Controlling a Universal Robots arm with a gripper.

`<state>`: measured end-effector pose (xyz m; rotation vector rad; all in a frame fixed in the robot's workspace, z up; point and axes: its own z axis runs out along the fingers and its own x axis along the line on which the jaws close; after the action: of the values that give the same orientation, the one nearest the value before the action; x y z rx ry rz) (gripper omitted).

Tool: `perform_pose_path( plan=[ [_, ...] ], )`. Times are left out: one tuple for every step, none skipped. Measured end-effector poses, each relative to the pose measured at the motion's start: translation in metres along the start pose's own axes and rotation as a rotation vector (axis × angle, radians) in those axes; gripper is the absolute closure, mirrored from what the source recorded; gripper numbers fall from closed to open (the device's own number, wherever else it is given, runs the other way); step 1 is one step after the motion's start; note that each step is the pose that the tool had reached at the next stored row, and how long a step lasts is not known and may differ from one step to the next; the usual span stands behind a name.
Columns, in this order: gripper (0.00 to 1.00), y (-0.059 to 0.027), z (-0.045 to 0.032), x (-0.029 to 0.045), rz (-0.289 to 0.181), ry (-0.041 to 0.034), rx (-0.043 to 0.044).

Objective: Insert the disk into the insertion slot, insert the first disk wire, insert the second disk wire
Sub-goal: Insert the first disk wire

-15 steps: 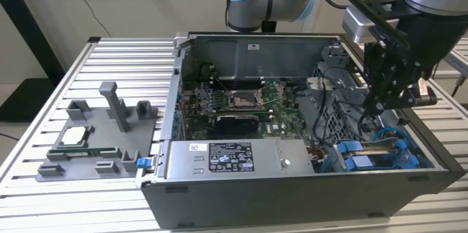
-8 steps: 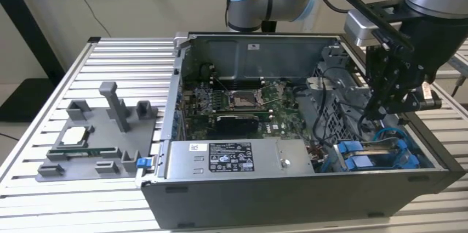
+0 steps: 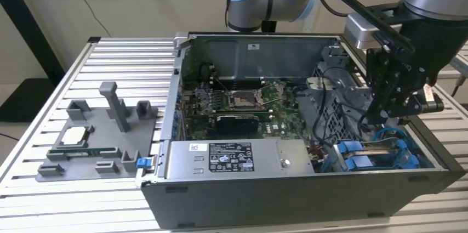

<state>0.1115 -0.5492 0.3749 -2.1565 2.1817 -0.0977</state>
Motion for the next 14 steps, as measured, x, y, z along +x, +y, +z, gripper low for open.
perform_pose_path(
  plan=[
    [1.0, 0.0, 0.0003, 0.0, 0.0, 0.0024, 0.0],
    [1.0, 0.0, 0.0005, 0.0, 0.0, 0.0034, 0.0001],
    [1.0, 0.0, 0.0005, 0.0, 0.0, 0.0041, 0.0],
    [1.0, 0.0, 0.0004, 0.0, 0.0, 0.0041, 0.0001],
    [1.0, 0.0, 0.0005, 0.0, 0.0, 0.0041, 0.0],
    [1.0, 0.0, 0.0005, 0.0, 0.0, 0.0041, 0.0],
    [1.0, 0.0, 0.0006, 0.0, 0.0, 0.004, 0.0001],
    [1.0, 0.0, 0.0005, 0.0, 0.0, 0.0041, 0.0001],
    [1.0, 0.0, 0.0006, 0.0, 0.0, 0.0042, 0.0001],
    [1.0, 0.0, 0.0007, 0.0, 0.0, 0.0043, 0.0001],
    [1.0, 0.0, 0.0008, -0.0001, 0.0, 0.0046, 0.0001],
    [1.0, 0.0, 0.0011, -0.0001, -0.001, 0.0053, 0.0001],
    [1.0, 0.0001, 0.0019, 0.0, -0.001, 0.008, 0.0001],
    [1.0, 0.0, 0.0021, 0.0, -0.001, 0.0087, 0.0001]
  ],
)
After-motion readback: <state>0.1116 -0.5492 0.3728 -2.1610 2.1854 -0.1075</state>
